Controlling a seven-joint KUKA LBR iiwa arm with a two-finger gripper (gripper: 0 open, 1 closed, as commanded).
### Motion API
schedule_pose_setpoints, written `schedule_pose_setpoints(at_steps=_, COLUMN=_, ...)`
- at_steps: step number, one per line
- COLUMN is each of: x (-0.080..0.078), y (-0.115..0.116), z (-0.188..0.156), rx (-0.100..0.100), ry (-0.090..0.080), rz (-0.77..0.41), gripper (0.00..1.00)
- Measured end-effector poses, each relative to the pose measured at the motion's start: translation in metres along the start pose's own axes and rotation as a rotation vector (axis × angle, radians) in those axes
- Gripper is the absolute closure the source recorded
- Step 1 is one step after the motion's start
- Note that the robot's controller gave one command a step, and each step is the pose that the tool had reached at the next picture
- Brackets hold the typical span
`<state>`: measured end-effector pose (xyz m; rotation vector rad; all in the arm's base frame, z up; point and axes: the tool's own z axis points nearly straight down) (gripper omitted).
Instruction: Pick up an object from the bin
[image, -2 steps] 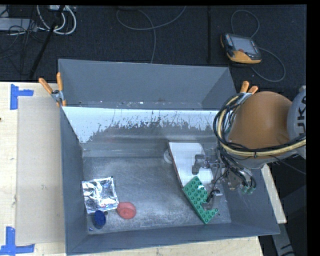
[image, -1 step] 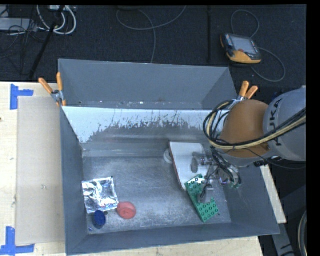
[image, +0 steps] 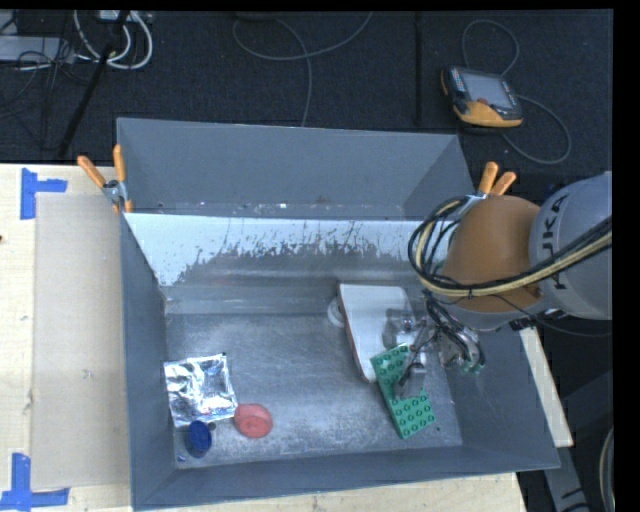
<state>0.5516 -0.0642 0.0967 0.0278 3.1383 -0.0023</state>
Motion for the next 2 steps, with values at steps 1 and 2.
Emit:
schedule_pose_setpoints(at_steps=1, x=-0.014, y=-0.012, z=-0.001, rx=-0.003, ry=-0.005, rz=-0.309, gripper=1.00)
schedule_pose_setpoints(at_steps=2, x=0.009, y=-0.001, z=-0.190, rx=0.000, ry=-0.006, rz=-0.265, gripper=1.00)
